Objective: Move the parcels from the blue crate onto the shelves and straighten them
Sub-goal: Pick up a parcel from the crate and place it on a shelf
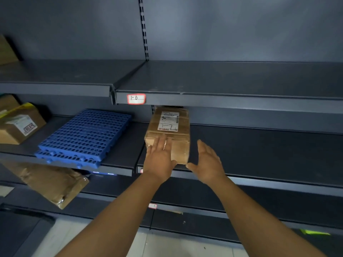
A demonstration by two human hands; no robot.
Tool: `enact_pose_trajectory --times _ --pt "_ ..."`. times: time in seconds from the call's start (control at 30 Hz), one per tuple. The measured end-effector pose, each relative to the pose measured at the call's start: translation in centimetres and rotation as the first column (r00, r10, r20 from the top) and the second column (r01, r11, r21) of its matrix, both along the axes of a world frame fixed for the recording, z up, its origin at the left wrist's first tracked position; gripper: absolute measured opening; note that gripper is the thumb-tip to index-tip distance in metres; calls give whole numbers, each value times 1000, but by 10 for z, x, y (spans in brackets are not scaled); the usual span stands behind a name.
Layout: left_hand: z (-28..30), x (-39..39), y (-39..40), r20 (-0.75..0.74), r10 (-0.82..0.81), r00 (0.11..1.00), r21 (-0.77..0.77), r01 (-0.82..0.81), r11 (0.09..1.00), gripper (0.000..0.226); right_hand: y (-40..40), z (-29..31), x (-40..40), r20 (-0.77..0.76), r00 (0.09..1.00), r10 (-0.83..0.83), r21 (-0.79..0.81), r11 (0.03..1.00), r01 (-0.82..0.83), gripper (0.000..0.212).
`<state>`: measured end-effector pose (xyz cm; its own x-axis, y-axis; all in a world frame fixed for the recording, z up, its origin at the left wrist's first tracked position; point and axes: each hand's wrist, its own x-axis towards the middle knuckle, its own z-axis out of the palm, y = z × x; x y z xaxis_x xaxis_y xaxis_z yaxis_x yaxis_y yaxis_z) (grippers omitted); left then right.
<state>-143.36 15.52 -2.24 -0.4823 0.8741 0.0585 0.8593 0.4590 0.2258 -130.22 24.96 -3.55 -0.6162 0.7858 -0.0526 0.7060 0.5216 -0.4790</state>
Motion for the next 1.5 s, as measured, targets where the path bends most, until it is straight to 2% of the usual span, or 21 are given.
enact_pose_trajectory --times 0.13,0.3,0.7,1.1,1.33,1.5 --pt "-2 40 -3 -32 -146 989 -52 145 988 78 -18 0 43 118 992 -34 87 996 24 90" --pt "-7 98 3 -41 -309 950 -95 305 948 78 -32 -4 107 205 969 -140 111 987 119 91" --pt "-7 290 29 13 -625 781 -105 623 776 77 -62 -8 316 177 847 -502 122 865 487 93" --pt "-4 568 -3 57 -835 548 -45 836 546 76 -147 -5 594 175 641 -747 166 664 729 91" --pt "1 711 -28 34 -930 367 -61 929 364 77 -201 1 725 133 447 -884 171 465 869 95" --pt "4 801 -46 37 -979 199 -46 979 197 77 -242 4 802 138 287 -948 170 308 936 95"
